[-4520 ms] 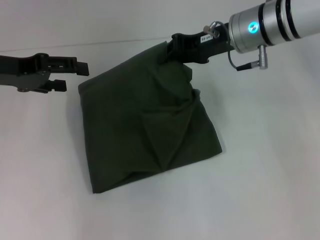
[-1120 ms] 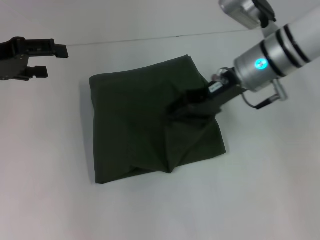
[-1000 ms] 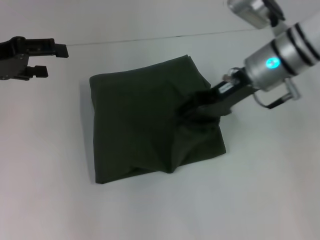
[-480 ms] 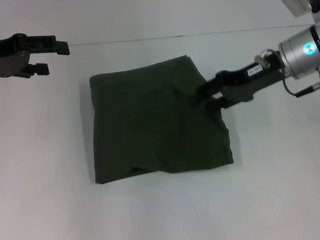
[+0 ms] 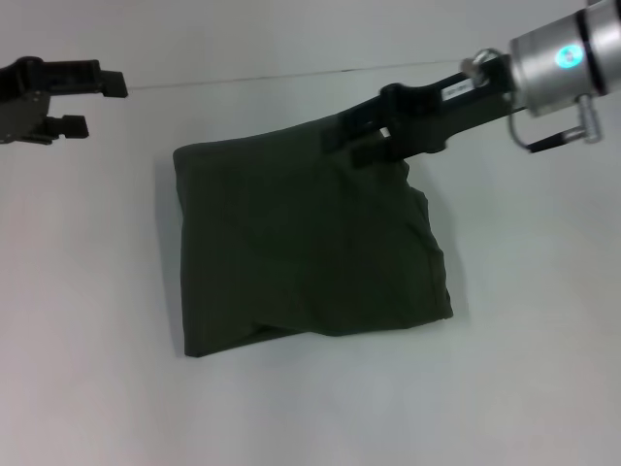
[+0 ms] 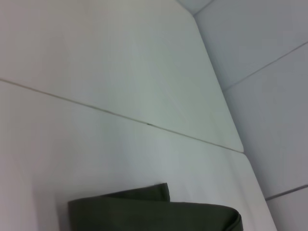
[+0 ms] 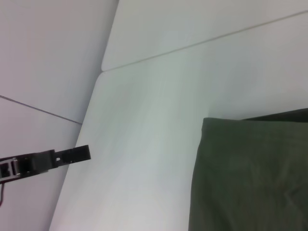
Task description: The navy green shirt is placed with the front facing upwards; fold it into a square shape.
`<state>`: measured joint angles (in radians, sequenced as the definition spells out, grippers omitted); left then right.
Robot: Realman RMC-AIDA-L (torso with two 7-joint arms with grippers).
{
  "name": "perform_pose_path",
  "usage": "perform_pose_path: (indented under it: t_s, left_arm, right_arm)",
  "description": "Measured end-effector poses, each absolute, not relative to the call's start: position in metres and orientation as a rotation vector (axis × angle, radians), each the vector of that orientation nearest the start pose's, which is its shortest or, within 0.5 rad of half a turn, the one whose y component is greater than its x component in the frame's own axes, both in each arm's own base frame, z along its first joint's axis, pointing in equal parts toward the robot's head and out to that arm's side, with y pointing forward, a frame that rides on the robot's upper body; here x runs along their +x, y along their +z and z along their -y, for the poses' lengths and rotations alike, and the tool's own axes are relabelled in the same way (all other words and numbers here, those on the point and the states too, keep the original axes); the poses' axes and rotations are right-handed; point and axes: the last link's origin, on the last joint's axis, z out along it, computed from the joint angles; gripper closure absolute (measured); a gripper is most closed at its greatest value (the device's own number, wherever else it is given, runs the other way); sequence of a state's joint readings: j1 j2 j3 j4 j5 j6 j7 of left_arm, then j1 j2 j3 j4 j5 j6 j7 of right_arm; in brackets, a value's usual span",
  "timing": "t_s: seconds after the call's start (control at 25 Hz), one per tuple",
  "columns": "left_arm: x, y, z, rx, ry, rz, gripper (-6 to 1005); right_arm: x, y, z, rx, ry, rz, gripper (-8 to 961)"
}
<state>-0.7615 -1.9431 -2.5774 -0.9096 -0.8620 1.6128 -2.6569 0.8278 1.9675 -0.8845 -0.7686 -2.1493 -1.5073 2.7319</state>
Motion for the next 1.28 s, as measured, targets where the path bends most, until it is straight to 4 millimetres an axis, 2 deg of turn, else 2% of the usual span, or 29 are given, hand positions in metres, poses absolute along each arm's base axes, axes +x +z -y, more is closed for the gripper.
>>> perform_pose_path:
  t_s: [0.36, 0.52, 0.76, 1.16, 1.28]
  left_arm:
    - [-0.215, 0.108, -0.407, -2.208, -0.589, 1.779, 49]
    - [-0.216, 0.108, -0.407, -2.206, -0.592, 1.782, 49]
    - [-0.217, 0.105, -0.406, -2.206, -0.59, 1.793, 50]
    - [-0.215, 0.105, -0.407, -2.208, -0.592, 1.789, 50]
    - [-0.215, 0.105, -0.408, -2.206, -0.59, 1.785, 50]
  right_arm:
    - [0.168, -0.02, -0.413, -2.407, 0.366, -1.856, 328]
    - [0.171, -0.027, -0.416, -2.401, 0.279, -1.783, 328]
    - [0.186, -0.009, -0.421, -2.332, 0.245, -1.736, 328]
    - [0.197, 0.055, -0.429, -2.19, 0.321, -1.643, 327]
    - [0.196, 0.064, -0.429, -2.171, 0.382, -1.66, 328]
